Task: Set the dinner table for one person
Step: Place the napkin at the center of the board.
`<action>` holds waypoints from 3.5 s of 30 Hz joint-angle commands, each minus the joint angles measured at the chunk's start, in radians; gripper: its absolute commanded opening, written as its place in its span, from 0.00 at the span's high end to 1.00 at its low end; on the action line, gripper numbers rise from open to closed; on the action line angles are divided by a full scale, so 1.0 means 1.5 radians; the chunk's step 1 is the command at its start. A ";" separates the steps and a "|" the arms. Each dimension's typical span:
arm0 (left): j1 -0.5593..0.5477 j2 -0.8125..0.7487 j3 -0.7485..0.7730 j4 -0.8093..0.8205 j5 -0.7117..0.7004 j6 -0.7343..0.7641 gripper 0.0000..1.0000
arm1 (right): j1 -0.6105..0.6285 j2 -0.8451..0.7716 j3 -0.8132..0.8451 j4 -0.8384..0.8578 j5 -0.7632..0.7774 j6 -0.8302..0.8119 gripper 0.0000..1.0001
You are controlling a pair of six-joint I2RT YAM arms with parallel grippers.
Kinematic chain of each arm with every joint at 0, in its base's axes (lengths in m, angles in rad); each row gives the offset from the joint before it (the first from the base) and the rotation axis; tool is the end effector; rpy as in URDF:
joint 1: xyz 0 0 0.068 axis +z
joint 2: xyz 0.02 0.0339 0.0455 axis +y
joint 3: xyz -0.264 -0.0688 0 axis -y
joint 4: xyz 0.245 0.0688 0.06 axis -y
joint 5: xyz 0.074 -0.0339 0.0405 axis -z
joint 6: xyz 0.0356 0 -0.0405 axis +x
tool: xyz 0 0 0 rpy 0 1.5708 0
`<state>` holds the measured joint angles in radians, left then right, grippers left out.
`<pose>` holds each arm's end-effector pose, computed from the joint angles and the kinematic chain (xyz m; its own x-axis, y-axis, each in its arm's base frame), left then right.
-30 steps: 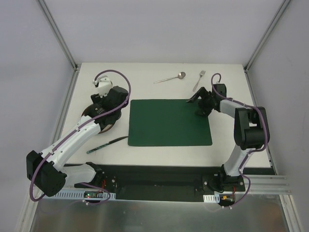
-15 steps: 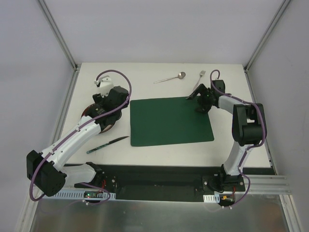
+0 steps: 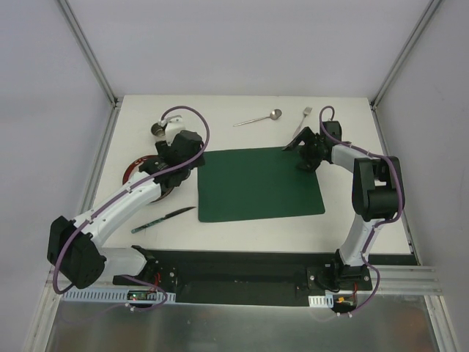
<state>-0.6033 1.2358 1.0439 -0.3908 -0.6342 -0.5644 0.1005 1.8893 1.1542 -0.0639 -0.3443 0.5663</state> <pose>0.2350 -0.1363 0.3185 -0.4094 -0.2412 -0.8799 -0.2005 0.9646 -0.1711 0.3964 0.0521 0.1674 -0.7781 0.4291 -0.4588 0.1052 0.8090 0.5783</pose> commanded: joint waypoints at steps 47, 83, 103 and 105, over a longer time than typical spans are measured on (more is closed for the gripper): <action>-0.017 0.242 0.036 0.162 0.255 0.019 0.28 | 0.033 -0.503 -0.164 -0.030 0.061 -0.102 0.04; -0.017 0.377 0.088 0.123 0.276 -0.023 0.29 | 0.032 -0.420 -0.115 -0.011 0.052 -0.110 0.04; -0.016 0.412 0.128 0.085 0.260 -0.023 0.30 | 0.006 -0.410 -0.111 -0.001 0.023 -0.103 0.04; -0.016 0.423 0.133 0.082 0.259 -0.023 0.30 | 0.001 -0.413 -0.115 0.002 0.019 -0.101 0.04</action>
<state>-0.6228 1.8496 1.2026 -0.2337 -0.2356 -0.5865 0.1177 1.2865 0.9520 -0.1020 -0.2871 0.4171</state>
